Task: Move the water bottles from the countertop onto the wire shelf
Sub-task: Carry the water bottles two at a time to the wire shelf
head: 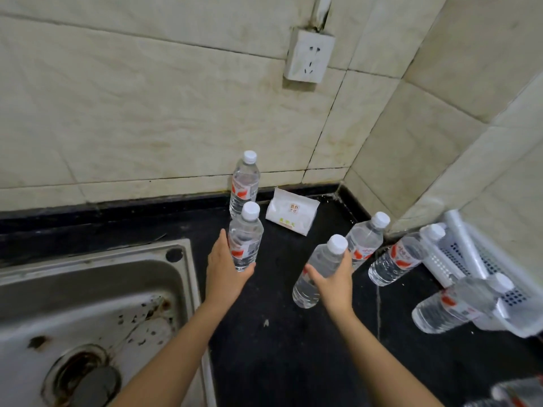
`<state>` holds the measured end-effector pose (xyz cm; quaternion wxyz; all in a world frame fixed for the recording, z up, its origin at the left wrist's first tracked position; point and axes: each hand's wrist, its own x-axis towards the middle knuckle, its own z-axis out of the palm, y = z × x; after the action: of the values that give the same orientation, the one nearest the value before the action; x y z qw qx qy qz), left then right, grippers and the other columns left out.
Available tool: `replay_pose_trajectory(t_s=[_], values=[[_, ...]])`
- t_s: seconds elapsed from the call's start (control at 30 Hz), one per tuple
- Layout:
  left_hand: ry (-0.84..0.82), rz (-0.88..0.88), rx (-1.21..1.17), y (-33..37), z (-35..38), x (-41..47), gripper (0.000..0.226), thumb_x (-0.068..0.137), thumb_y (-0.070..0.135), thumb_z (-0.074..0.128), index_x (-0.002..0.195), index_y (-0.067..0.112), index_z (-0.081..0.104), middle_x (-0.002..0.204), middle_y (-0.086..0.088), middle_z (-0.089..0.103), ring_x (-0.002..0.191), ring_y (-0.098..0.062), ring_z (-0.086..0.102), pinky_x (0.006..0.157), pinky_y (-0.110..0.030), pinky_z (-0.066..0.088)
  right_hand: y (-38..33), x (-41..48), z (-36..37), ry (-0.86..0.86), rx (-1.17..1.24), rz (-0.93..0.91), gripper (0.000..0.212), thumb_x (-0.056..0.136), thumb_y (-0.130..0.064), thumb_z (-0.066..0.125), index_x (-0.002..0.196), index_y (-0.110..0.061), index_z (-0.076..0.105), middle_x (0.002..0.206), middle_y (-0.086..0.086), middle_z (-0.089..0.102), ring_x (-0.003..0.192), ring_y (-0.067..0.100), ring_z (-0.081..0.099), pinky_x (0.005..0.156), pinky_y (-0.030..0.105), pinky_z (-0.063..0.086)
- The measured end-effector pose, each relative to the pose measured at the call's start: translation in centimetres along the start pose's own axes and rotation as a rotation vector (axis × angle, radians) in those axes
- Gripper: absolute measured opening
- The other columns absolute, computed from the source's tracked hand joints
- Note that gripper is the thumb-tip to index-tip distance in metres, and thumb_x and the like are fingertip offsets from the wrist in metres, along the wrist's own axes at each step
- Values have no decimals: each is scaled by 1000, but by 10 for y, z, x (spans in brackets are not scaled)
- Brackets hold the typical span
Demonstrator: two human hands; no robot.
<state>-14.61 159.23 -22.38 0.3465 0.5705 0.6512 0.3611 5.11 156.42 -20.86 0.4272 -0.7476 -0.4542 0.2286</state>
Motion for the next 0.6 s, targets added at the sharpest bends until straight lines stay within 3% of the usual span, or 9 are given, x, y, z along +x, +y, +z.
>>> replay_pose_trajectory(t_s=[0.27,0.33,0.43,0.6], values=[[-51,-87,-182,5,6,37,112,65,22,80,146,25,3,146,-9,37,132,-26,39,109,-44,34,-1,18,8,-127,41,1,77,66,-16,80,128,-21,34,120,-4,46,117,18,48,98,34,41],[-11,-105,-199,9,11,40,104,66,21,79,145,21,12,146,-8,38,131,-27,41,105,-42,34,-2,18,10,-112,10,-5,77,65,-21,80,127,-23,34,119,-6,48,115,18,50,94,33,42],[45,-101,-144,10,14,42,75,64,24,79,128,16,39,128,-7,54,115,-27,54,90,-36,42,-7,20,10,-100,-72,-16,74,66,-28,79,126,-24,36,119,-6,51,111,19,53,87,33,42],[86,-114,-134,9,13,33,65,63,28,80,116,18,44,113,-2,59,100,-22,59,81,-32,44,-14,21,6,-97,-166,-41,70,67,-34,77,124,-24,37,107,-15,42,111,19,53,82,35,43]])
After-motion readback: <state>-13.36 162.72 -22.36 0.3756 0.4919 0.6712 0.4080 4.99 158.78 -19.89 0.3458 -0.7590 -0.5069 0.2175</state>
